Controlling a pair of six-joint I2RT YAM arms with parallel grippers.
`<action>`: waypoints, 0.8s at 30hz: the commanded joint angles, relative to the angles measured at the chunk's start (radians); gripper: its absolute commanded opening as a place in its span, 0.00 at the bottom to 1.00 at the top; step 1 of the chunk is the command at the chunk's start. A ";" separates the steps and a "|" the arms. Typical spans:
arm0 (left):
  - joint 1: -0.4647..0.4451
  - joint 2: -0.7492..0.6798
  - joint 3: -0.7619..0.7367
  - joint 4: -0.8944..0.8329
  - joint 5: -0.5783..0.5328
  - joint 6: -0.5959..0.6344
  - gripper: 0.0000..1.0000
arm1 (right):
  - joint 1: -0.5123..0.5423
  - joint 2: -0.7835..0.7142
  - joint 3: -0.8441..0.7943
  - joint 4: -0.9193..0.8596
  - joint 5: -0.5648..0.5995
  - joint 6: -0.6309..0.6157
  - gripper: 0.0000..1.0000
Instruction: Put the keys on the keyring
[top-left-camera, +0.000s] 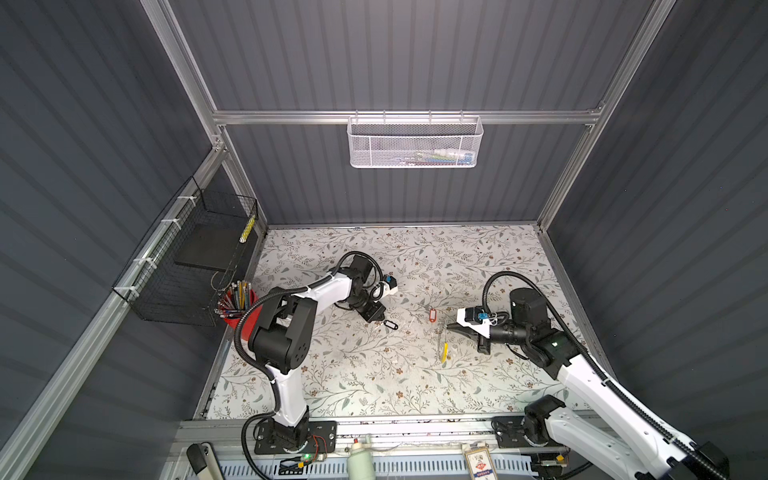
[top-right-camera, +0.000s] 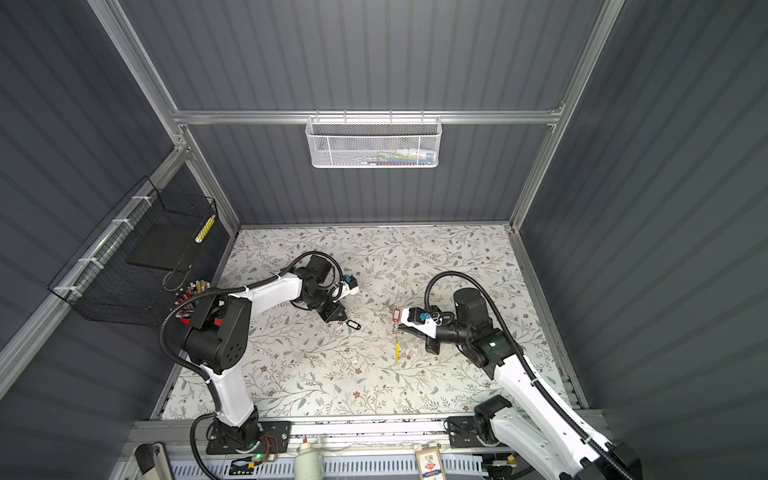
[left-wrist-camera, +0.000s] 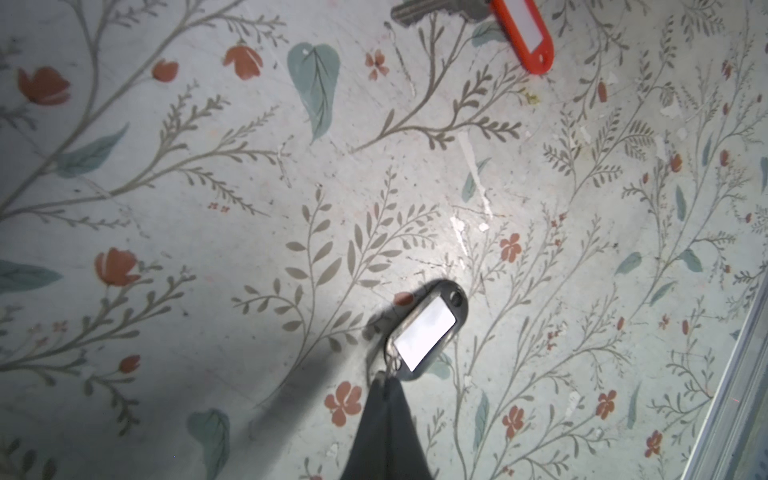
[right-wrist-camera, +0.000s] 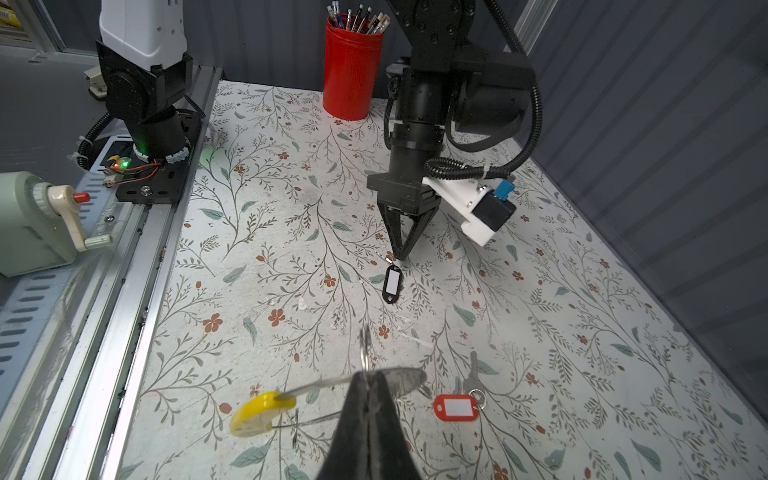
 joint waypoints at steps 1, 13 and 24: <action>-0.013 -0.050 -0.031 -0.010 0.031 -0.009 0.00 | 0.006 0.002 0.027 0.020 -0.004 0.005 0.04; -0.037 -0.006 -0.041 0.027 -0.014 -0.053 0.00 | 0.011 -0.004 0.023 0.015 0.003 0.007 0.05; -0.047 0.017 -0.044 0.040 -0.029 -0.100 0.00 | 0.016 0.006 0.017 0.020 0.004 0.008 0.05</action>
